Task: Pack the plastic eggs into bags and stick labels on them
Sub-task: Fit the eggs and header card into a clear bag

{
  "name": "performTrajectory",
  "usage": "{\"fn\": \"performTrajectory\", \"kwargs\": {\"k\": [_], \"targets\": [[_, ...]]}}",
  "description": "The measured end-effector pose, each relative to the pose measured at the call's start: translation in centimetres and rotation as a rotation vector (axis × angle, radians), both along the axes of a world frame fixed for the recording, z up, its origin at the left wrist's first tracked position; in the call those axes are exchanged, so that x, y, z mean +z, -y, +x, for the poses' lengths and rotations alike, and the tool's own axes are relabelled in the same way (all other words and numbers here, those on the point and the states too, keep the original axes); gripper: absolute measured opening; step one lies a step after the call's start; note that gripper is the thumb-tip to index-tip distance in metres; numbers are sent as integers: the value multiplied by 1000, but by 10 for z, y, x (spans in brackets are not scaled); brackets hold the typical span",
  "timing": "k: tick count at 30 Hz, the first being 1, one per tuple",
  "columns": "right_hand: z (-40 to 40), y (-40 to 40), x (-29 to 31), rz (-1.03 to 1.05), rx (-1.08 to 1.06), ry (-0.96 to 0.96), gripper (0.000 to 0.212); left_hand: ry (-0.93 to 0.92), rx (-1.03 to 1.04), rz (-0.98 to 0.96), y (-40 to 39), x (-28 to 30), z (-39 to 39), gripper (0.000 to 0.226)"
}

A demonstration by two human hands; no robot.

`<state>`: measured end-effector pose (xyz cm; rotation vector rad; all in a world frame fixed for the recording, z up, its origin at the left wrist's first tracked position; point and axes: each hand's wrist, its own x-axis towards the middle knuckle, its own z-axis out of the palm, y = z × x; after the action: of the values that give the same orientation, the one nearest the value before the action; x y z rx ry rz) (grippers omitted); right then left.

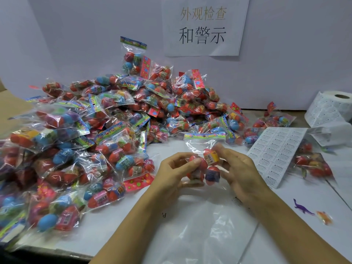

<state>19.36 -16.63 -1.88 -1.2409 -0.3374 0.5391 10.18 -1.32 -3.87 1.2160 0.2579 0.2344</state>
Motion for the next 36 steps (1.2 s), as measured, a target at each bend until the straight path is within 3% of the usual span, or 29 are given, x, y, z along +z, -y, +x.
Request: {"fn": "performTrajectory", "kwargs": {"k": [2, 5, 14, 26, 30, 34, 36], "targets": [[-1, 3, 0, -126, 120, 92, 43, 28, 34, 0, -1, 1, 0, 21], [-4, 4, -3, -247, 190, 172, 39, 47, 71, -63, -2, 2, -1, 23], [1, 2, 0, -104, 134, 48, 40, 85, 69, -91, -3, 4, 0, 46], [5, 1, -6, -85, 87, 60, 43, 122, 67, -70, -2, 3, -1, 45], [3, -1, -8, -72, -48, 48, 55, 126, 73, -43, -1, 2, -2, 41], [-1, -4, -14, -155, -215, 219, 24, 171, 34, -56, 0, 4, -3, 39], [-2, -6, -15, -115, -182, 165, 9, 218, -31, -75, 1, 5, -4, 36]]}}
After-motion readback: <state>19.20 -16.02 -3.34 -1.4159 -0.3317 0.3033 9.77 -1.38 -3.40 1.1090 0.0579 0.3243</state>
